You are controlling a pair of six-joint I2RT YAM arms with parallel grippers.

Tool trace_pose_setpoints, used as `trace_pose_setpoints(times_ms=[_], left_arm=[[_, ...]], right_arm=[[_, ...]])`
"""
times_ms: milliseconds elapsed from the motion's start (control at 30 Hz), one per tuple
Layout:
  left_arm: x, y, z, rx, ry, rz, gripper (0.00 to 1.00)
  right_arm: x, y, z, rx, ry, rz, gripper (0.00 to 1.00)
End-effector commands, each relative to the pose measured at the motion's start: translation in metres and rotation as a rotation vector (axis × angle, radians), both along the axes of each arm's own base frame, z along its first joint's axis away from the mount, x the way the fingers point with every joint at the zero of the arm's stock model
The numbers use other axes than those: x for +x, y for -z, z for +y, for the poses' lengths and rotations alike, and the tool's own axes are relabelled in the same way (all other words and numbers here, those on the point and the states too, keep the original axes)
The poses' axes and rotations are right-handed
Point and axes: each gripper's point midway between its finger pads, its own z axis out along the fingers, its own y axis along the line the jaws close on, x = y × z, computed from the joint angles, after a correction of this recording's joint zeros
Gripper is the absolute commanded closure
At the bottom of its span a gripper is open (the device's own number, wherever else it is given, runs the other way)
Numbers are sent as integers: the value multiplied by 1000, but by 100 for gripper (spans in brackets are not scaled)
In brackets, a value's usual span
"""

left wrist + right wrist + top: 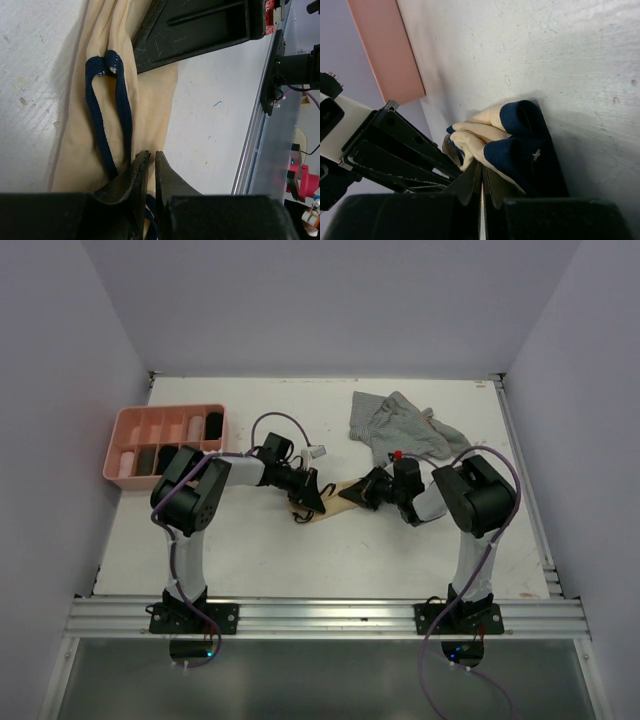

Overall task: Roll the underwear
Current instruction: Fold the underwear

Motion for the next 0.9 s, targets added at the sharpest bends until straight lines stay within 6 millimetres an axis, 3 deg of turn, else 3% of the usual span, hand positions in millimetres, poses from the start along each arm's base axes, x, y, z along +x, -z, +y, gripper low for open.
trace_pose_setpoints(times_ms=[0,67,167,333,500,667,867], left_arm=[[2,8,6,21,10,-4,85],[1,-2,3,-15,32,-16,82],[3,-18,0,-50,52,-60,82],[2,-22,0,-60,63,-70,82],[0,-22,0,-67,60,-69,82],[1,-22,0,-64,61,-71,82],[3,-16,2,-38,66,-78,81]], right_arm=[[6,7,-8,-9,53,-24,97],[3,2,-8,10,41,-27,93],[9,-35,-2,63,15,-118,66],[23,-103,5,103,-9,-257,40],[29,-96,3,54,-1,-245,41],[36,-54,3,-2,5,-185,54],[41,-17,-1,-55,16,-146,58]])
